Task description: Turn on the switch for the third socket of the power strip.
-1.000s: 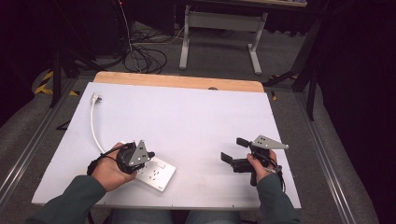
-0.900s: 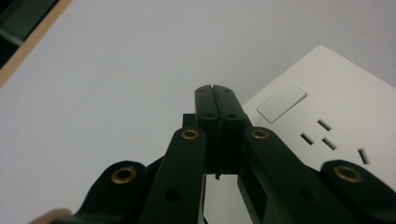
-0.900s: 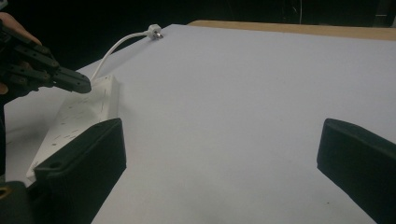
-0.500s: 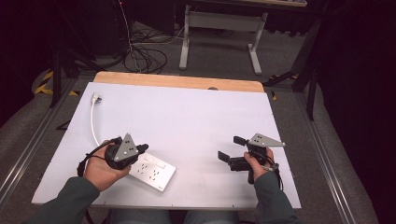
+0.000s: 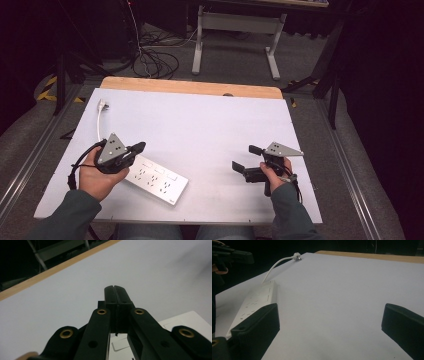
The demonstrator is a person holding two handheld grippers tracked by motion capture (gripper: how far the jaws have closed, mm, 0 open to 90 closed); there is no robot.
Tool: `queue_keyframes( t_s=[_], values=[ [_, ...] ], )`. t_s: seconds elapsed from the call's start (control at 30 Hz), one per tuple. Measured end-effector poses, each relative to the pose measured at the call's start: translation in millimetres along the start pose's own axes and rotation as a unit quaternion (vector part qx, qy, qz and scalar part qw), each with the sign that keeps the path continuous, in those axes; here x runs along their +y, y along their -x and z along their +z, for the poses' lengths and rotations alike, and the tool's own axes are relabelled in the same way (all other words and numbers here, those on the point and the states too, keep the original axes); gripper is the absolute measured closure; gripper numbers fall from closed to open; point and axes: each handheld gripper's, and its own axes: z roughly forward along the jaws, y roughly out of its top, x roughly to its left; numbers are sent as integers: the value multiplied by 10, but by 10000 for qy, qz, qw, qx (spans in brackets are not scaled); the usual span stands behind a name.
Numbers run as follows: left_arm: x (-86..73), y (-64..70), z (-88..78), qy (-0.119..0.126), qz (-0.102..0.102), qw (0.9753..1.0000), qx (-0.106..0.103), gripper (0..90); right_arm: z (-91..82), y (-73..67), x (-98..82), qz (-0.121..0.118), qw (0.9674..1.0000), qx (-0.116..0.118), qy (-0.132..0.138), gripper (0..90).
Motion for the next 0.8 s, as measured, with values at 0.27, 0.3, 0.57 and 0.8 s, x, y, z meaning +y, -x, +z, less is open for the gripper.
queue_keyframes(
  t_s=[0.27, 0.3, 0.57, 0.8],
  values=[
    [-48, -103, -112, 230, -365, 9981, 430, 898, 40, -3, 17, -20, 10000, 56, 15, 21],
    [-55, -116, -126, 240, -397, 9980, 433, 898, 49, -6, 21, -17, 10000, 61, 5, 21],
    [-102, -176, -217, 329, -614, 9949, 728, 891, 113, -17, 42, -63, 9999, 126, -20, 21],
    [-131, -225, -302, 407, -773, 9898, 1127, 851, 154, -25, 56, -76, 9998, 170, -32, 21]
  ],
)
